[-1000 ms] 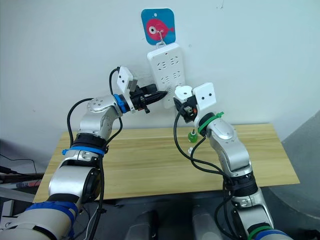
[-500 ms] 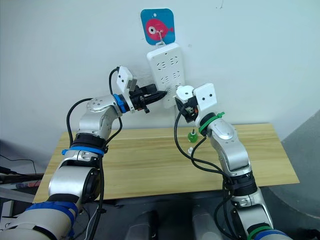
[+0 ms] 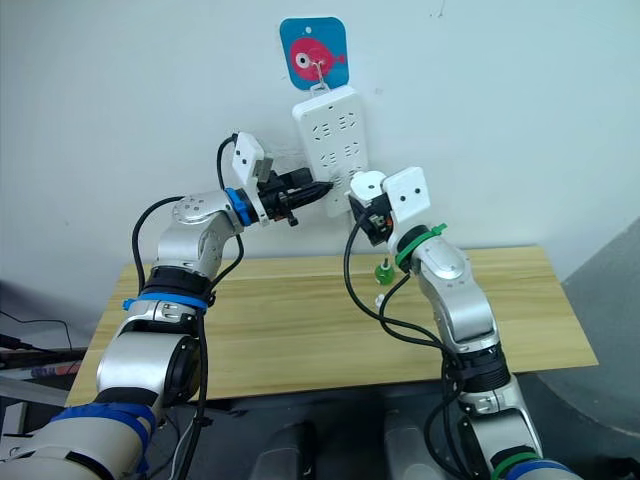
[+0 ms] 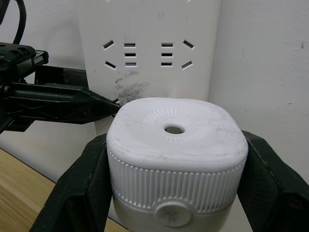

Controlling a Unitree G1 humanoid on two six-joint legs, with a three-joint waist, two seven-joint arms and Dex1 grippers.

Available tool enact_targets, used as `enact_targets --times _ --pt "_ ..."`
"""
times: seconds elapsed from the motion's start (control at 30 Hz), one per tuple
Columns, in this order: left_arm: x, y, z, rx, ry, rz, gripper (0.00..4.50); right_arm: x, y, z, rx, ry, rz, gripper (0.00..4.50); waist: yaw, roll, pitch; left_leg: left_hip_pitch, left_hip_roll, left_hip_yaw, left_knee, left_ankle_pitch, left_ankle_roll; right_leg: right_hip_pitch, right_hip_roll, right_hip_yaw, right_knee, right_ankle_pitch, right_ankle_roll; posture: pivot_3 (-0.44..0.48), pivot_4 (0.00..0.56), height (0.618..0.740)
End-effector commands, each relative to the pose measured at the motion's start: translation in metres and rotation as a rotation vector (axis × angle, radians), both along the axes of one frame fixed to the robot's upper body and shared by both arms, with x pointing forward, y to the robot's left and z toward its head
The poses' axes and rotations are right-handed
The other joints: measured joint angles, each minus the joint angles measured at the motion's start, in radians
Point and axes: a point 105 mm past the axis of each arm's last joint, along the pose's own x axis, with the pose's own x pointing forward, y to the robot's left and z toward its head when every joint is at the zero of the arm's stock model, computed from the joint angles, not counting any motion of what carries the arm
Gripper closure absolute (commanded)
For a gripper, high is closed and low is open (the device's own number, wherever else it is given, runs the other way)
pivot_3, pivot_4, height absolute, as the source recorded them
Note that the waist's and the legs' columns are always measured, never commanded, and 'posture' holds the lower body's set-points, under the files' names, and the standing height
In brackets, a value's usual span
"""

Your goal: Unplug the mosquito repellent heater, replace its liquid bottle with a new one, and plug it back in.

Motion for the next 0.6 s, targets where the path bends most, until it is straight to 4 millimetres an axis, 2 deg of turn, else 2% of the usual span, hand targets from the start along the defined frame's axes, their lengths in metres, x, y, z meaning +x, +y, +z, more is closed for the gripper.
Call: enact_targets --times 0.03,0.3,0.6 --pt "0.001 -0.003 0.013 -0.006 -0.042 0.014 3.16 -0.006 0.021 0.017 0.014 -0.038 0.075 1.45 -0.002 0.0 0.0 0.0 0.0 0.0 0.0 0.0 0.0 0.0 0.0 0.0 0.0 0.0 0.0 -0.159 0.226 0.74" --pt "0.001 -0.005 0.013 -0.008 -0.044 0.012 3.17 -0.006 0.027 0.02 0.026 -0.047 0.064 1.46 -0.002 0.0 0.0 -0.001 -0.001 0.0 -0.001 0.0 0.0 0.0 -0.001 0.0 -0.002 0.0 0.0 -0.159 0.225 0.74" --pt "-0.002 -0.006 0.013 -0.01 -0.041 -0.006 3.17 0.007 0.032 0.014 0.064 0.014 0.061 1.46 -0.008 0.0 0.0 0.0 0.0 0.0 -0.001 0.0 0.0 0.0 -0.001 0.0 -0.001 0.0 0.0 -0.156 0.224 0.74"
